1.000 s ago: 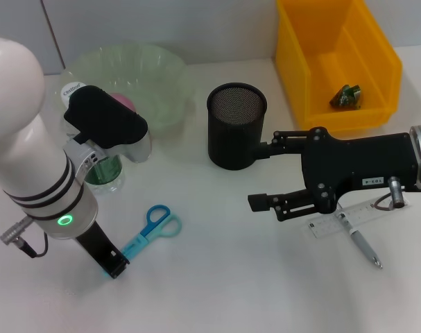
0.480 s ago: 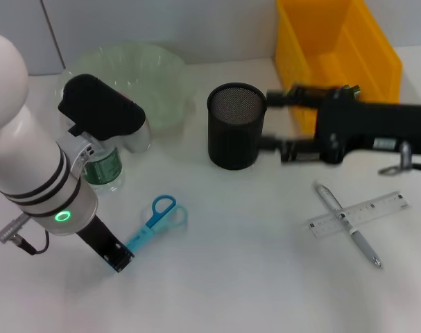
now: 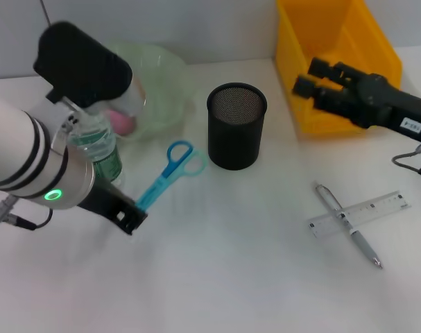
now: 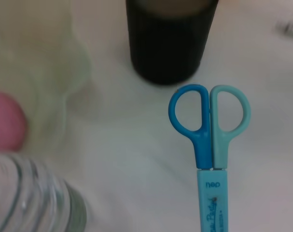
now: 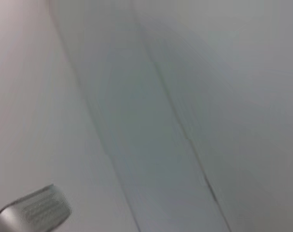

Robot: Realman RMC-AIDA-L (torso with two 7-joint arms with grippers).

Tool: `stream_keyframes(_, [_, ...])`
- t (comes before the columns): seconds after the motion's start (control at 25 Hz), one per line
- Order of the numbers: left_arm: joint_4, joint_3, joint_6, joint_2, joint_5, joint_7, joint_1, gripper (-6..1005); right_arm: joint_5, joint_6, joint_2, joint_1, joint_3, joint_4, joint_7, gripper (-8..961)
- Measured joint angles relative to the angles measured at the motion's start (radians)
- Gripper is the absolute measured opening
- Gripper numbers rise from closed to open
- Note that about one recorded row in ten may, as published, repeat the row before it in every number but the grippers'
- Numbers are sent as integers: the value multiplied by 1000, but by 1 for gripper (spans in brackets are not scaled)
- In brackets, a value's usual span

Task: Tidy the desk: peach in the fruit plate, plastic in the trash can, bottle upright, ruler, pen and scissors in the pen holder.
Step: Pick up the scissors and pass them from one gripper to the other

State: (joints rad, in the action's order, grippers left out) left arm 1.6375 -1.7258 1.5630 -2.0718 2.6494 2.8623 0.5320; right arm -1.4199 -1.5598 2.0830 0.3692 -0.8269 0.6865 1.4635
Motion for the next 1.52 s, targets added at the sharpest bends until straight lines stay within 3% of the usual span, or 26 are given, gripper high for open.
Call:
stream_keyframes(0.28, [123, -10, -46, 1, 21, -22, -91, 230, 122, -41, 3, -13, 5, -175, -21, 800])
stream_keyframes(0.36, [194, -14, -77, 1, 24, -45, -146, 233, 140, -53, 3, -12, 1, -231, -33, 797])
stream_keyframes(0.52, [227, -20, -111, 1, 24, -61, -179, 238, 153, -94, 4, -1, 0, -310, -44, 793])
stream_keyframes(1.04, [243, -100, -193, 1, 39, -73, -211, 253, 158, -132, 8, 87, 2, -576, -215, 778])
stream_keyframes(1.52, [262, -119, -213, -1, 49, -70, -225, 268, 158, -80, 9, 141, 34, -702, -310, 764])
